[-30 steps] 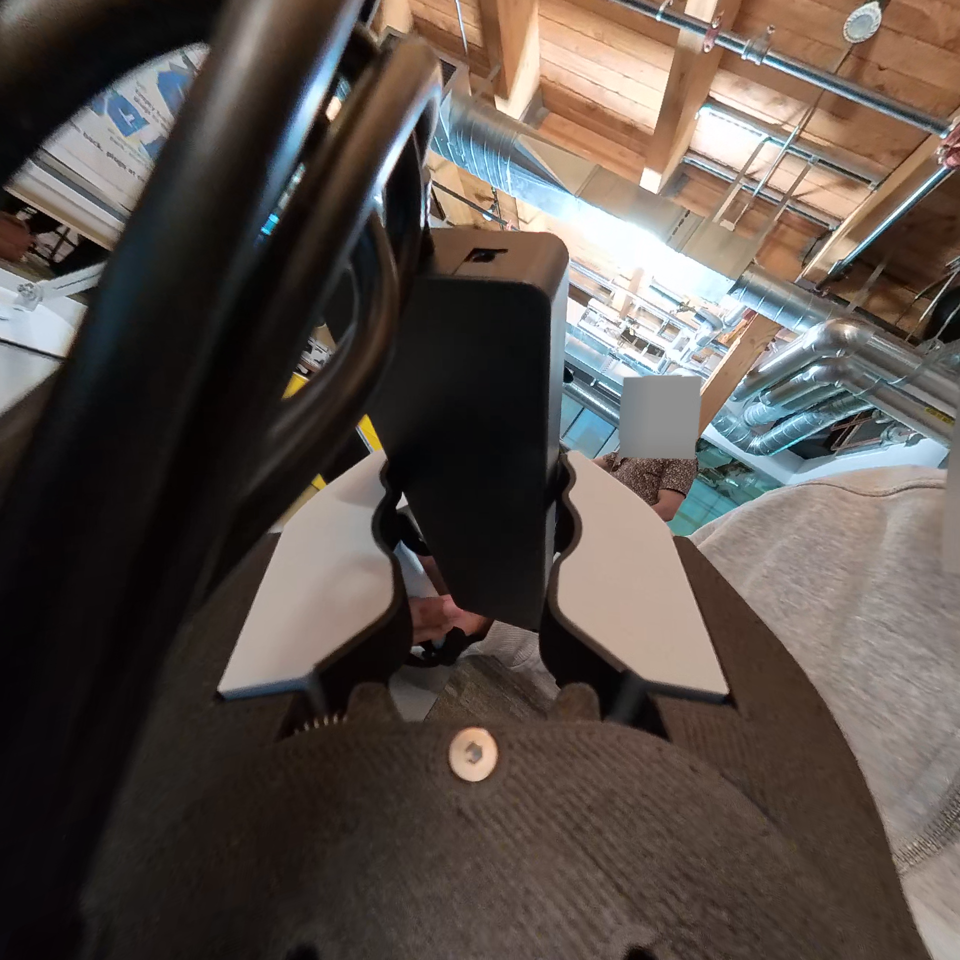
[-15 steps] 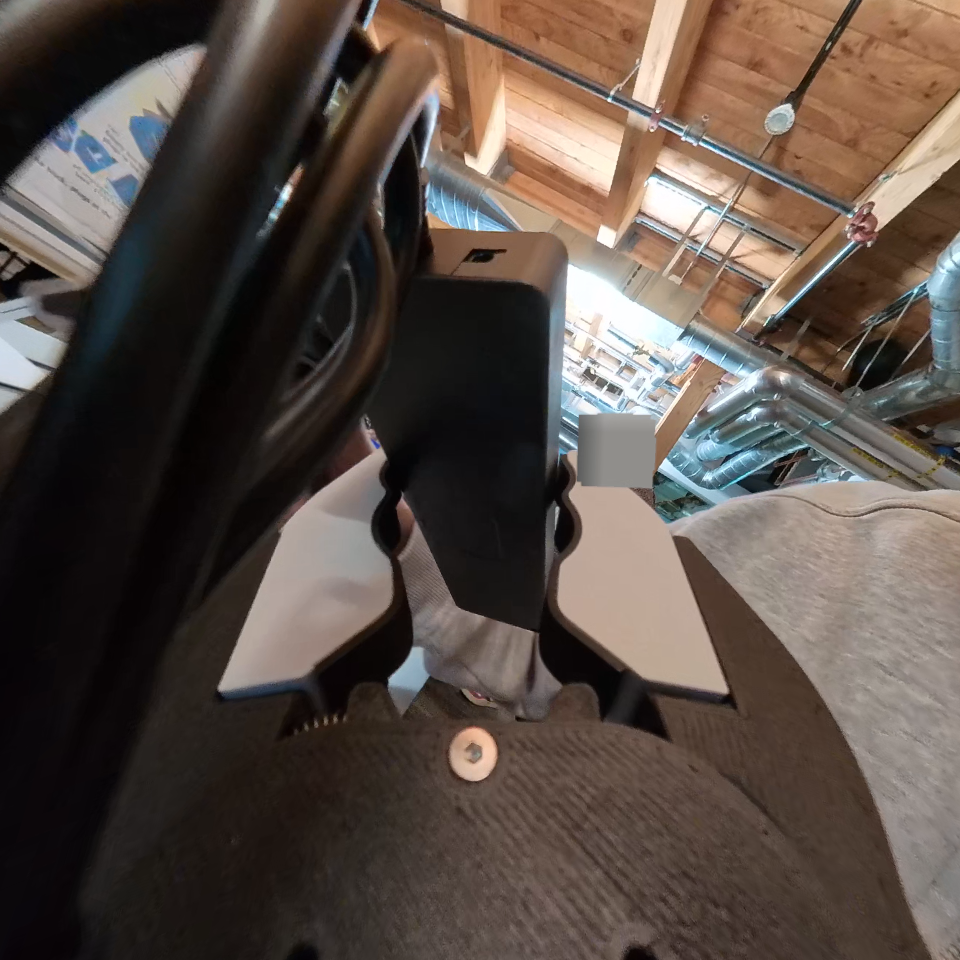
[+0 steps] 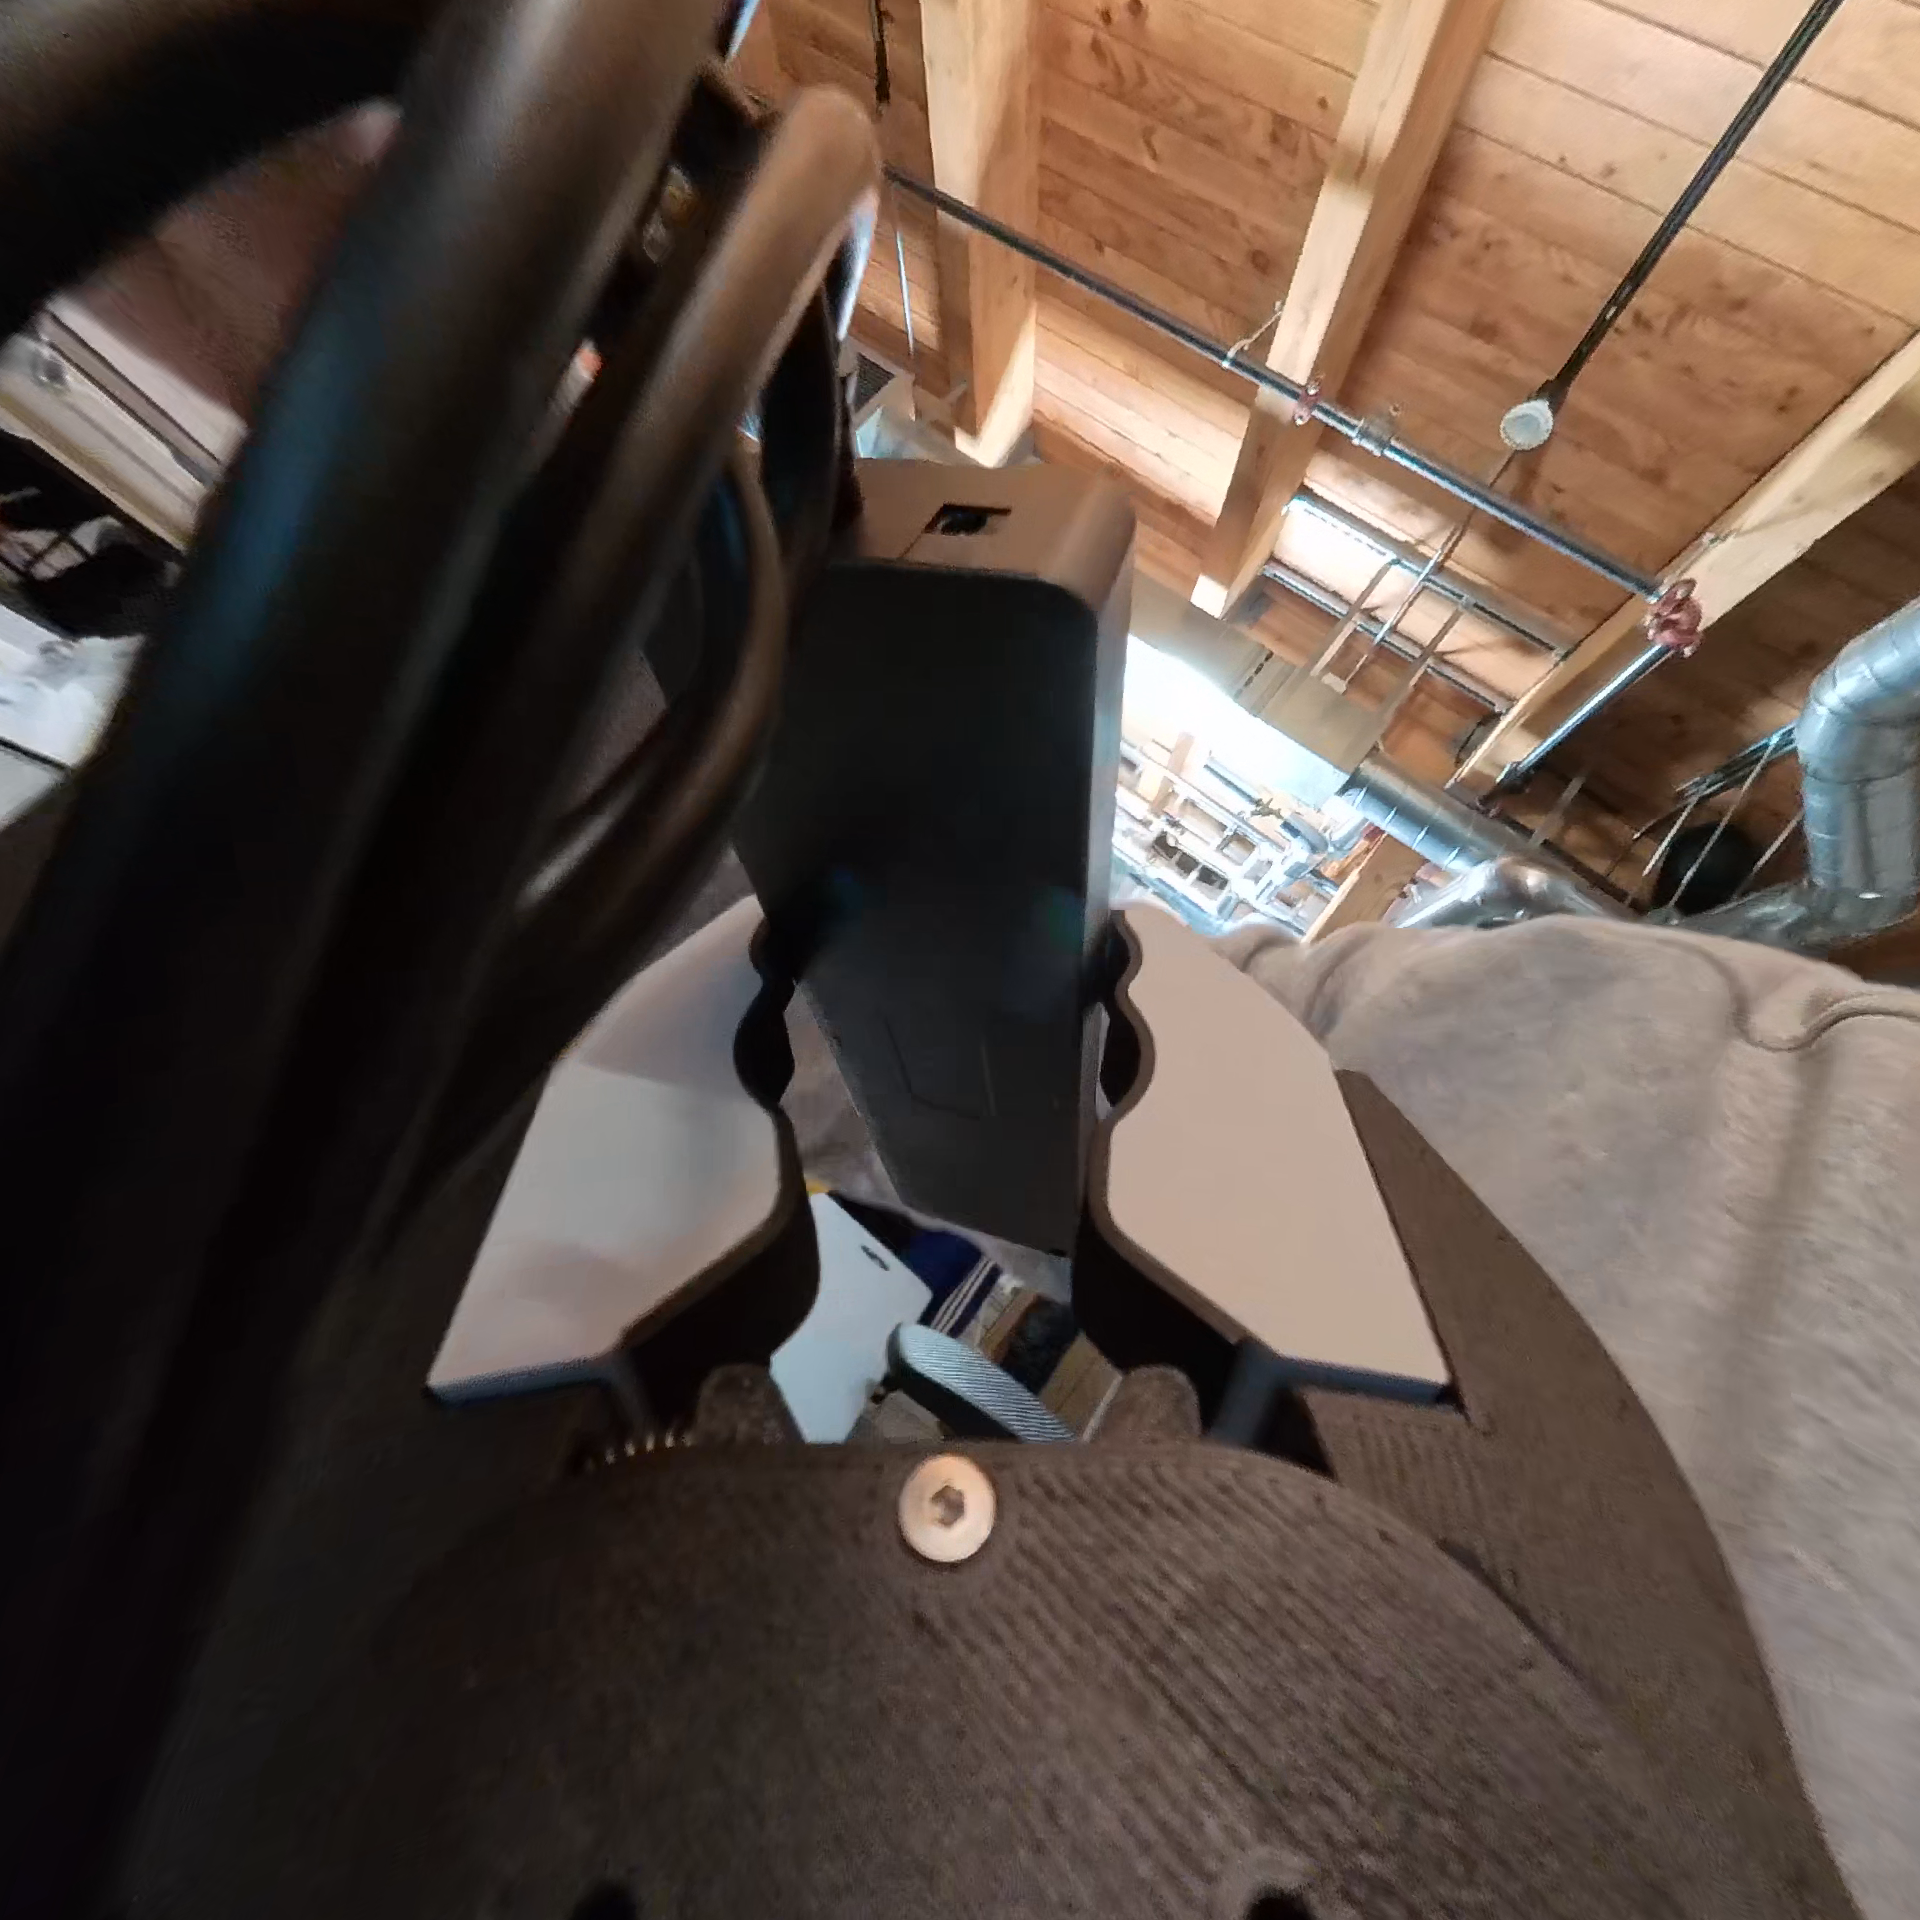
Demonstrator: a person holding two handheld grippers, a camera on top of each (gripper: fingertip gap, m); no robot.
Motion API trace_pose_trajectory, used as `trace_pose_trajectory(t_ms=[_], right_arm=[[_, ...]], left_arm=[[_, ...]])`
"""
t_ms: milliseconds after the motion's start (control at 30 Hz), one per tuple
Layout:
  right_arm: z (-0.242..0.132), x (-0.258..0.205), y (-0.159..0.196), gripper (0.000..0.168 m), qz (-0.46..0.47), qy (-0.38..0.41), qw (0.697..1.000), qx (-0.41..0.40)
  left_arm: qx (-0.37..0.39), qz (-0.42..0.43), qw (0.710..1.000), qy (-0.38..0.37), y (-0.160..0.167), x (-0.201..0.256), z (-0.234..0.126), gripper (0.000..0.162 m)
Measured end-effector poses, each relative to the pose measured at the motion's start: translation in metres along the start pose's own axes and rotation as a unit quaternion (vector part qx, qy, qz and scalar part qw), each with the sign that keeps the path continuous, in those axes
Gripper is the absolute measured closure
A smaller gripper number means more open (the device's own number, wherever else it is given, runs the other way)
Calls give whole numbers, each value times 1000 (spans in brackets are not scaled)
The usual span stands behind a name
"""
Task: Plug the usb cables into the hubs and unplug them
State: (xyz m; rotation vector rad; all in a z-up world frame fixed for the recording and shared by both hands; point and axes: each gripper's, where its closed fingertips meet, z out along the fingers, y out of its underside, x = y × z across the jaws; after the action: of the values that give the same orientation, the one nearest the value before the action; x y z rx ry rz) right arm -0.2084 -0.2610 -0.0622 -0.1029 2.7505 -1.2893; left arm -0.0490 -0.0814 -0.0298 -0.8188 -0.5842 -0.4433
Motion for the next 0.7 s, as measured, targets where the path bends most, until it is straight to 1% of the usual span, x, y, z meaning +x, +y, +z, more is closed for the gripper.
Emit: trace_pose_trajectory(t_ms=[67,167,233,300,367,467,500,633,700], right_arm=[[17,8,2,152,-68,13,995,-71],[40,19,7,151,-162,46,973,-160],[53,33,21,145,-196,77,948,-239],[65,36,37,140,-200,73,930,-299],[75,38,46,137,-207,70,918,-332],[80,52,54,131,-266,112,880,-377],[82,56,56,131,-281,121,870,-387],[90,58,65,126,-284,121,859,-408],[92,62,67,126,-290,130,852,-416]], left_arm=[[3,3,1000,-2,-3,-3,-2,103],[13,-2,1000,4,-10,-1,-3,103],[14,1,1000,3,-12,-1,-4,103],[15,0,1000,1,-12,-3,-4,103],[18,-4,1000,1,-13,-3,-5,103],[16,-8,1000,1,-11,-3,-4,103],[15,-8,1000,2,-11,-3,-4,103],[11,-12,1000,4,-8,-2,-3,103],[9,-11,1000,5,-8,-2,-2,103]])
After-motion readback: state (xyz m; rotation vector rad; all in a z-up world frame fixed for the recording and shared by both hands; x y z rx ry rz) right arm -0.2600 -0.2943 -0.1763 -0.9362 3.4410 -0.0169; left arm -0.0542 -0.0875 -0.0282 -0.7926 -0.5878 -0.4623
